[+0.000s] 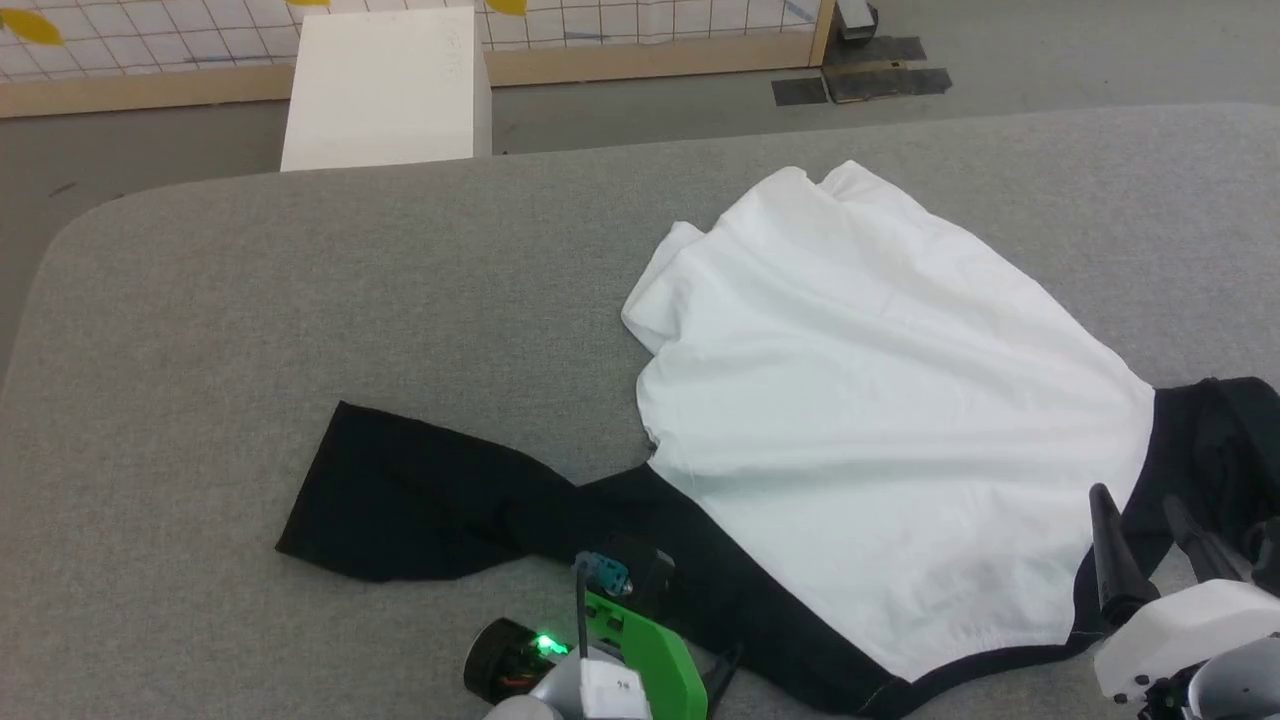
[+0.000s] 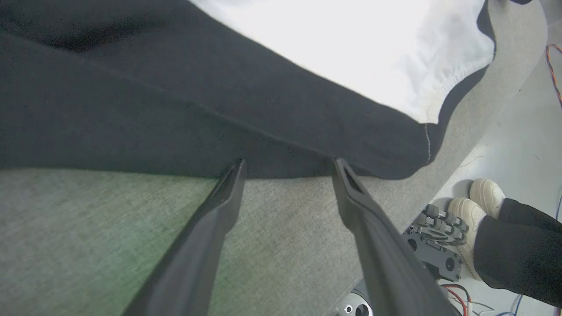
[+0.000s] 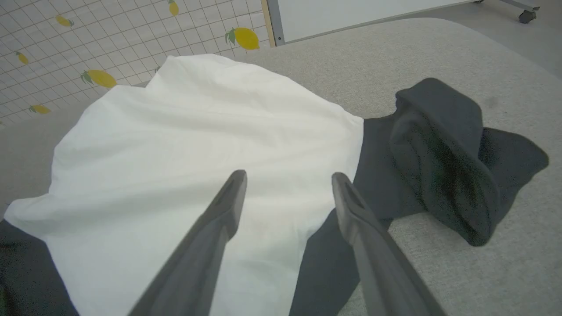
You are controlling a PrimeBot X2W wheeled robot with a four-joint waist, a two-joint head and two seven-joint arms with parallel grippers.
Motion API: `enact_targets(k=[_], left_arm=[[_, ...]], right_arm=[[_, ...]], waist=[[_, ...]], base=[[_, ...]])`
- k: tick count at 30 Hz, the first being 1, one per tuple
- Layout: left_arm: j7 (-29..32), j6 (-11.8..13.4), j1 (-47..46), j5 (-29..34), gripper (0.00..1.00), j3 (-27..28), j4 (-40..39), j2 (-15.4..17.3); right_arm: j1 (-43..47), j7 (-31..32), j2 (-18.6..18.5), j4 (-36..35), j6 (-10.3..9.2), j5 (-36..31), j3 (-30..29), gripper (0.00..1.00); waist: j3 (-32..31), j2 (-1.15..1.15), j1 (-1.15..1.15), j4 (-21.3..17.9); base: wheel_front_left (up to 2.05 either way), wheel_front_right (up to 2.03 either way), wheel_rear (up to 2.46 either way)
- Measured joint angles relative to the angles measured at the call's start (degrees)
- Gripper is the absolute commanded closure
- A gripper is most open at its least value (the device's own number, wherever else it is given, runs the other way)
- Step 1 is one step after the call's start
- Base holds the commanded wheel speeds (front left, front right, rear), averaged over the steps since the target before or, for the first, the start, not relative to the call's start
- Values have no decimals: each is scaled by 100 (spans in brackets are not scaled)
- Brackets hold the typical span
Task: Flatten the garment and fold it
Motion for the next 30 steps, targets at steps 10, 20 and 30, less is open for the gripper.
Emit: enact_targets(k=[10,20,30], left_arm=[[288,542,-322,23,100,138,417,-107],[-700,884,-398,111,100,598,589,8],[-739,1513,805,14,100,1256,-910,782]], right_arm=[[-2,8,0,-71,0,57,149,0],[-7,20,0,-131,0,145,156,0],[56,183,0,-244,0,145,-20,0]], waist=[[134,0,0,-43],[143,0,0,-3],[-67,0,0,208]], base=[[0,0,0],[0,0,0],[0,0,0]])
